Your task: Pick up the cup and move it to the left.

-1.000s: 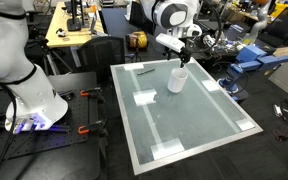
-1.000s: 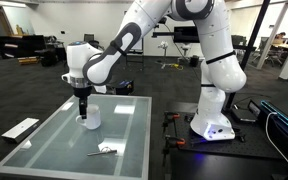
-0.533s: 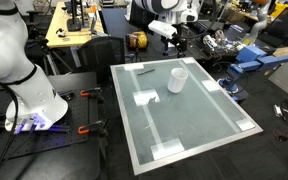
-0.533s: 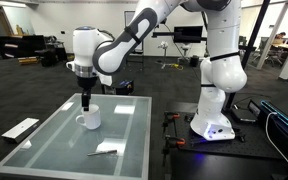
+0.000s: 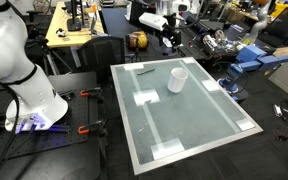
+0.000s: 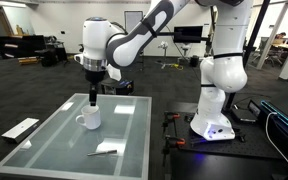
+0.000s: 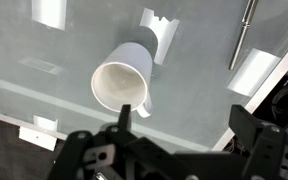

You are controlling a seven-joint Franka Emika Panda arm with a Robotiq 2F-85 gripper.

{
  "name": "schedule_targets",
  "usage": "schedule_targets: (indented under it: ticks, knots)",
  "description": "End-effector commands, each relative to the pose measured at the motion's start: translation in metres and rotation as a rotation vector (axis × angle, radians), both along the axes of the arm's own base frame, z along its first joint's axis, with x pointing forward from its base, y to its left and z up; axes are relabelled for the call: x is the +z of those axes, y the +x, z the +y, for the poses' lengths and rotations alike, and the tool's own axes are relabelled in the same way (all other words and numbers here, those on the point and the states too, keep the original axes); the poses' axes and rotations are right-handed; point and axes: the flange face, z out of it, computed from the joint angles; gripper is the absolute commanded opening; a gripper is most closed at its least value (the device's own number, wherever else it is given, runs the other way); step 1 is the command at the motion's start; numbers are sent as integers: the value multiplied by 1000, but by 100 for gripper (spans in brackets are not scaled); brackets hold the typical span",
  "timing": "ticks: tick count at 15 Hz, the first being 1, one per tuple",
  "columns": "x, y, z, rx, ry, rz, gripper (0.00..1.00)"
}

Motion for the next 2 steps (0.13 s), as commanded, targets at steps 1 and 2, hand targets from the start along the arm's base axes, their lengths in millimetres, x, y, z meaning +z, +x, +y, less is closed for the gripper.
schedule_targets:
  ticks: [1, 2]
  knots:
    - [1, 0, 0, 0, 0, 1, 100]
    - [0, 0, 0, 0, 0, 1, 100]
